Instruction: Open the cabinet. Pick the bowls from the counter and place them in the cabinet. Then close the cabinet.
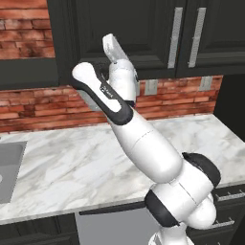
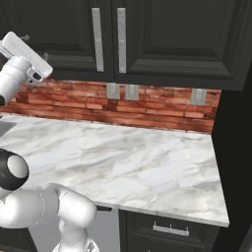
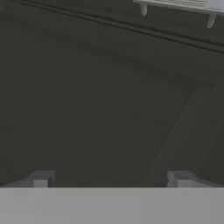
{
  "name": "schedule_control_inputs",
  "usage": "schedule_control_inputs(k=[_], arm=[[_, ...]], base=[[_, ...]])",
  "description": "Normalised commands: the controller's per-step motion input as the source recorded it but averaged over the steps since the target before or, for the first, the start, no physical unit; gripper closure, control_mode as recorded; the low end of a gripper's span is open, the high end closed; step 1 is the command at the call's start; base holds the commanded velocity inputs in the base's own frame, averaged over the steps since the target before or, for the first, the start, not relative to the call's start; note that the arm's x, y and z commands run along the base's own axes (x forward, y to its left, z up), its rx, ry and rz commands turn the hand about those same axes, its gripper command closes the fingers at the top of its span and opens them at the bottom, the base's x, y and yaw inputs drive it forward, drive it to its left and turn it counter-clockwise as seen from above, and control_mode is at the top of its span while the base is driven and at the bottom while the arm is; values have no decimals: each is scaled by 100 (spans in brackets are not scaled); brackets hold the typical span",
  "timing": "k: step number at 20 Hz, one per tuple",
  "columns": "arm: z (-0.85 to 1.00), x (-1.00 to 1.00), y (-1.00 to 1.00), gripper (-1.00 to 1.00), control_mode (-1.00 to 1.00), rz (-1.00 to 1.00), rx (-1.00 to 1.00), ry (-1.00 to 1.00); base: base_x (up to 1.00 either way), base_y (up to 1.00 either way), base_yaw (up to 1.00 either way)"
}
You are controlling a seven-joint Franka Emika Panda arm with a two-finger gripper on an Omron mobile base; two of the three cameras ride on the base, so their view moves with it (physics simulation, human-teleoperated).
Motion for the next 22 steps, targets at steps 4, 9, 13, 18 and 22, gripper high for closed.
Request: schedule_control_inputs(k=[4, 9, 13, 18, 22], arm=[[-12, -5, -100, -100, -100, -25, -1, -18], [-33, 32, -100, -100, -100, -36, -1, 10], [-33, 49, -100, -100, -100, -33, 1, 32], [-23, 46, -100, -100, -100, -39, -1, 46], [-20, 100, -30, -100, -100, -33, -12, 25]], base=[[0, 0, 0], [0, 0, 0], [0, 0, 0], [0, 0, 0], [0, 0, 0]])
